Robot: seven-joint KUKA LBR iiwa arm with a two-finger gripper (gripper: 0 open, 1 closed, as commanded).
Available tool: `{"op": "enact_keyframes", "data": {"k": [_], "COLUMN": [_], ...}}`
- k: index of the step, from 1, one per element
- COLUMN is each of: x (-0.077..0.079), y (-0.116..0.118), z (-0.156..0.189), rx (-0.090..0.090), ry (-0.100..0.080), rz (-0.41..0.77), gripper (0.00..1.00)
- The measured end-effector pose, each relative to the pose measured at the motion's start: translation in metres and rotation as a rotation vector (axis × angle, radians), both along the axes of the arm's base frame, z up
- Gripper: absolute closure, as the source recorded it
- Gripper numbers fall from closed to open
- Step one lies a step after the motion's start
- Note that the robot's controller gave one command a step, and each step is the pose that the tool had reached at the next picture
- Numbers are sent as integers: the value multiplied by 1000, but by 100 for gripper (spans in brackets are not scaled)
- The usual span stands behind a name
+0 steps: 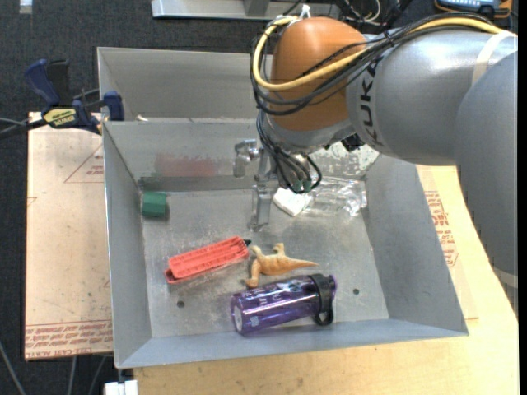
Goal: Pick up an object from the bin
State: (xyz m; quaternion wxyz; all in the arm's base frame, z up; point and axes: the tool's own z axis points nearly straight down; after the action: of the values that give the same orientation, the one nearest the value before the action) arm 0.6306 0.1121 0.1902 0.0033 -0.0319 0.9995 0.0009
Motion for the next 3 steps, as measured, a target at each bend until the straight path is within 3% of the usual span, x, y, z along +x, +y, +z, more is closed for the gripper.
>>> {"op": "enact_keyframes", "data": {"k": [1, 2, 3], "x": [-42, -31, -42], "y": [10, -6, 1], "z": [-61, -109, -119], "rx": [0, 2, -2], "ry": [1, -3, -3], "rz": [78, 106, 335], "gripper": [0, 0, 100]}}
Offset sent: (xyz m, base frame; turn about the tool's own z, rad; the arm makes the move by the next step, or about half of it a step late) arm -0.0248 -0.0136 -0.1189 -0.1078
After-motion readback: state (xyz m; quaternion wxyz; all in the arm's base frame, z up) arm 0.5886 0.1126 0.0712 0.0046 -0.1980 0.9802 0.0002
